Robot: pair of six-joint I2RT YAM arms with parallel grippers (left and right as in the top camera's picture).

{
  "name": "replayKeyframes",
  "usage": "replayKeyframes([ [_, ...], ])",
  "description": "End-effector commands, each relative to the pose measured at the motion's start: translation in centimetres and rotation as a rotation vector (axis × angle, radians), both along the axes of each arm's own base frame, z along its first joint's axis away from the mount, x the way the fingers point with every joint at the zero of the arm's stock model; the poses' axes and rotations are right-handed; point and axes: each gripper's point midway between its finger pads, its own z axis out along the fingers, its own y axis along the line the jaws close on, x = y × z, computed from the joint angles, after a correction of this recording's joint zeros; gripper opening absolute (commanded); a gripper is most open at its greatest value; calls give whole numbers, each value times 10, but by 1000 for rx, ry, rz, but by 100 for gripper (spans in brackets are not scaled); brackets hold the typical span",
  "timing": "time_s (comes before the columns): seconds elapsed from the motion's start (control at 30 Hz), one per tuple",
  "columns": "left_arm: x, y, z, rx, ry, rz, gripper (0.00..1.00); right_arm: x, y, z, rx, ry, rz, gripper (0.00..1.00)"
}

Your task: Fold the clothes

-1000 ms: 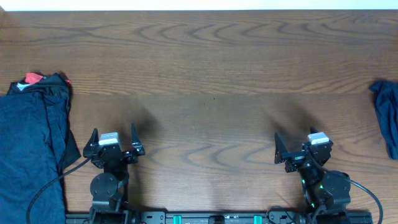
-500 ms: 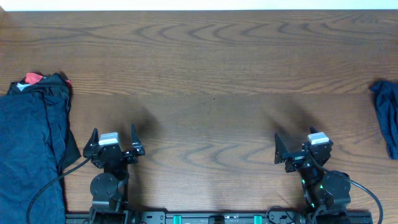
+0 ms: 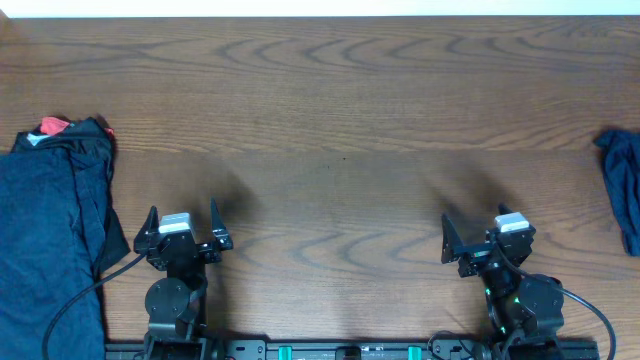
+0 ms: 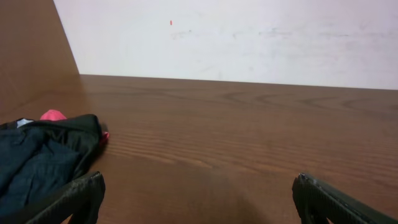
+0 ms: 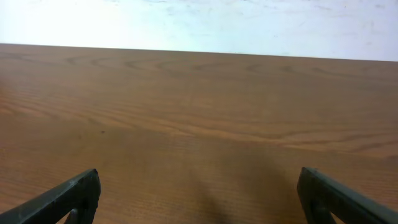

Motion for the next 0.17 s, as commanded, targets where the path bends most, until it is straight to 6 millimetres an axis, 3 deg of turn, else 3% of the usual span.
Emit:
replayKeyframes([
  [0.0, 1, 0, -17, -5, 35, 2, 98, -1, 3, 0, 2, -1, 15, 99],
  [0.13, 1, 0, -17, -5, 35, 2, 98, -1, 3, 0, 2, -1, 15, 99],
])
